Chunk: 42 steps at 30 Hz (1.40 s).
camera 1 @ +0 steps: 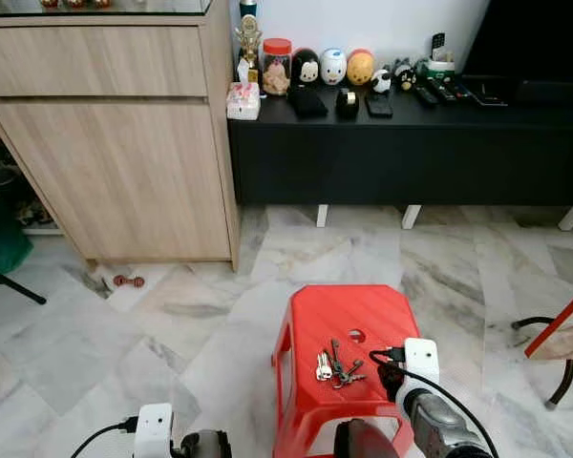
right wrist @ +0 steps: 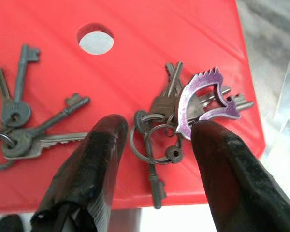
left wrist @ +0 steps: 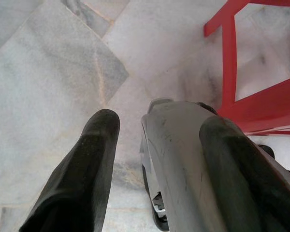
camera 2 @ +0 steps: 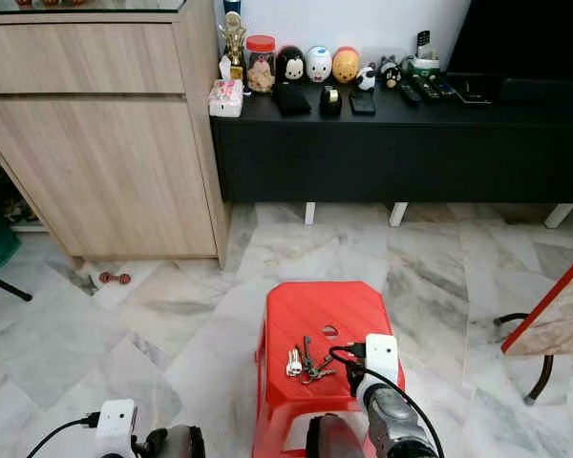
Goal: Hang keys on a hook
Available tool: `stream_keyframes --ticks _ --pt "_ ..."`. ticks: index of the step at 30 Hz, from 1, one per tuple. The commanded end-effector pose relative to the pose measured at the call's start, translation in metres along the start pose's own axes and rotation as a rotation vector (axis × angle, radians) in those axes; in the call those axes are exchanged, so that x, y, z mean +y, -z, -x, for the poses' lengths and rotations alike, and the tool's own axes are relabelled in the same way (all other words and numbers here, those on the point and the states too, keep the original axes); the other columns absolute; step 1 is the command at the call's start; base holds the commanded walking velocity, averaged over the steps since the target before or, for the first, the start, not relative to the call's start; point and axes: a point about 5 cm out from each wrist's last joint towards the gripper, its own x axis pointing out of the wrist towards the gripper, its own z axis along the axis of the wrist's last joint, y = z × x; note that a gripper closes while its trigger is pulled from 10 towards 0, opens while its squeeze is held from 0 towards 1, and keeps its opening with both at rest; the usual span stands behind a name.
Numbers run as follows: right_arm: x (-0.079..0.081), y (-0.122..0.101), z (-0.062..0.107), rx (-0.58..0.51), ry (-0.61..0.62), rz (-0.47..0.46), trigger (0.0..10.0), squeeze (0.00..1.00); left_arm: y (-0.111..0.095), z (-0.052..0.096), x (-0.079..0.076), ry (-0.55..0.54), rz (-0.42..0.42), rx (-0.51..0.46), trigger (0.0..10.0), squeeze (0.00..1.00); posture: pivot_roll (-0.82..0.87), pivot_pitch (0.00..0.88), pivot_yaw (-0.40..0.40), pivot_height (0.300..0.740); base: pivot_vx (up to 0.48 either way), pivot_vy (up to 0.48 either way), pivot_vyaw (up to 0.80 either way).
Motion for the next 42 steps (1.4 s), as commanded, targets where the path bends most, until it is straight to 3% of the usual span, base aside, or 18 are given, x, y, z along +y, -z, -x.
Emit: stream_keyframes --ticks 1,6,9,12,24,32,42 --pt "-0.003 -0.005 -0.001 -0.018 0.009 0.026 10.0 0.0 0.027 0.007 -0.009 0.042 -0.009 0.096 10.0 0.0 0.01 0.109 -0.091 0.606 0.0 0.0 0.0" --pt "-0.008 -0.016 -0.002 -0.055 0.029 0.069 10.0 0.0 0.024 0.007 -0.008 0.047 -0.005 0.065 10.0 0.0 0.01 0.132 -0.099 0.606 0.0 0.0 0.0" --pt "-0.009 -0.019 -0.002 -0.066 0.031 0.141 10.0 0.0 0.029 0.01 -0.009 0.048 -0.006 0.063 10.0 0.0 0.01 0.149 -0.108 0.606 0.0 0.0 0.0" --pt "-0.008 -0.021 -0.002 -0.078 0.013 0.124 10.0 0.0 0.033 0.012 -0.01 0.049 -0.006 0.059 10.0 0.0 0.02 0.165 -0.113 0.606 0.0 0.0 0.0" --pt "0.02 -0.022 -0.004 -0.049 -0.147 0.214 10.0 0.0 0.036 0.016 -0.007 0.036 0.006 0.034 10.0 0.0 0.04 0.19 -0.123 0.606 0.0 0.0 0.0" --pt "0.011 -0.028 -0.005 -0.052 -0.111 0.245 10.0 0.0 0.037 0.016 -0.008 0.037 0.011 0.036 10.0 0.0 0.03 0.188 -0.126 0.606 0.0 0.0 0.0" --pt "0.002 -0.02 -0.003 -0.004 -0.106 0.259 10.0 0.0 0.044 0.018 -0.01 0.043 -0.001 0.062 10.0 0.0 0.02 0.18 -0.128 0.606 0.0 0.0 0.0"
